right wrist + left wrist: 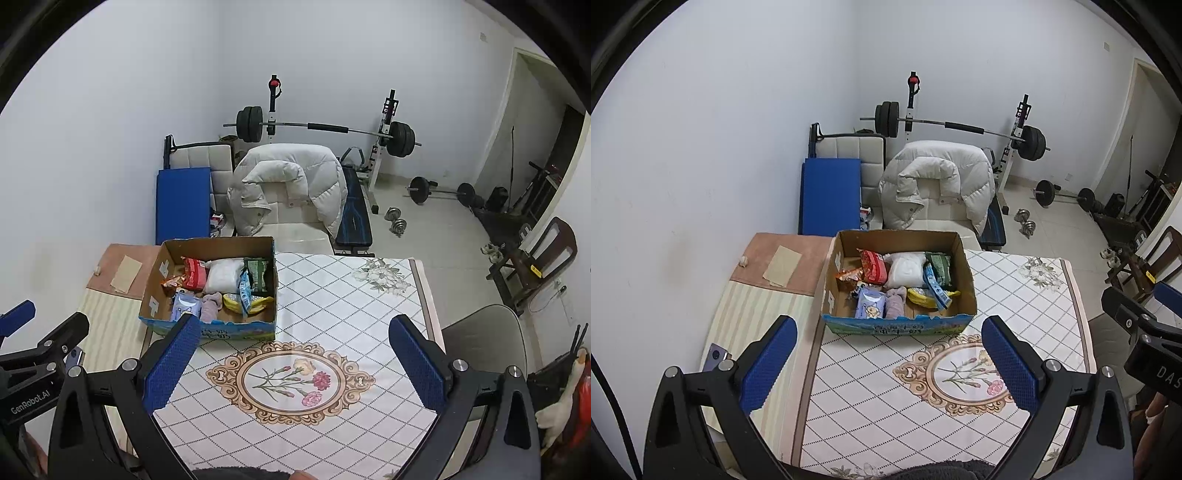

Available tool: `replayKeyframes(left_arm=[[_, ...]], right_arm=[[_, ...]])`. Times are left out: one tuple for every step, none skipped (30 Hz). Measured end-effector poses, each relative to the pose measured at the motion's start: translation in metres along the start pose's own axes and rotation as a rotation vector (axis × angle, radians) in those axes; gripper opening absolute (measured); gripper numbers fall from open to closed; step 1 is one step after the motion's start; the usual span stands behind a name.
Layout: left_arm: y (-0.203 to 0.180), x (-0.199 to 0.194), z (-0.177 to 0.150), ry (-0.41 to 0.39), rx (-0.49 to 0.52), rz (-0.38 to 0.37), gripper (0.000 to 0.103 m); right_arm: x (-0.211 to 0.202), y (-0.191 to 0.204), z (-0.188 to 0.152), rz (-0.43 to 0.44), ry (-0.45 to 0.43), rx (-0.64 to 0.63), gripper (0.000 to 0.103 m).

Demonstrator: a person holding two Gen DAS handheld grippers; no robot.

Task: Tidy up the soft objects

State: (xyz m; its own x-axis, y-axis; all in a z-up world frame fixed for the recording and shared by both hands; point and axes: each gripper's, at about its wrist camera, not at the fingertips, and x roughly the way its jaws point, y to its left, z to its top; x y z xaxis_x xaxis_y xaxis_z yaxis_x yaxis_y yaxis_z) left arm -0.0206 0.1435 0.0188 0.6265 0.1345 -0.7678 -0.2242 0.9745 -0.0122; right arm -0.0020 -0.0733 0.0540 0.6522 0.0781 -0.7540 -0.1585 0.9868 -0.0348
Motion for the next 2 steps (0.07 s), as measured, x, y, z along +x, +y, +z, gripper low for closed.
replayKeyframes(left_arm=[[0.0002, 0.0001, 0.0000, -0.003, 0.000, 0.000, 0.103], [0.0010, 0.0001, 0.0003, -0.003, -0.004, -0.002, 0.103]], right_arm=[[0.0000, 0.0001, -0.0003, 0.001, -0.001, -0.002, 0.103], [0.0001, 0.0009, -0.0007, 0.003, -0.001, -0.004, 0.103]])
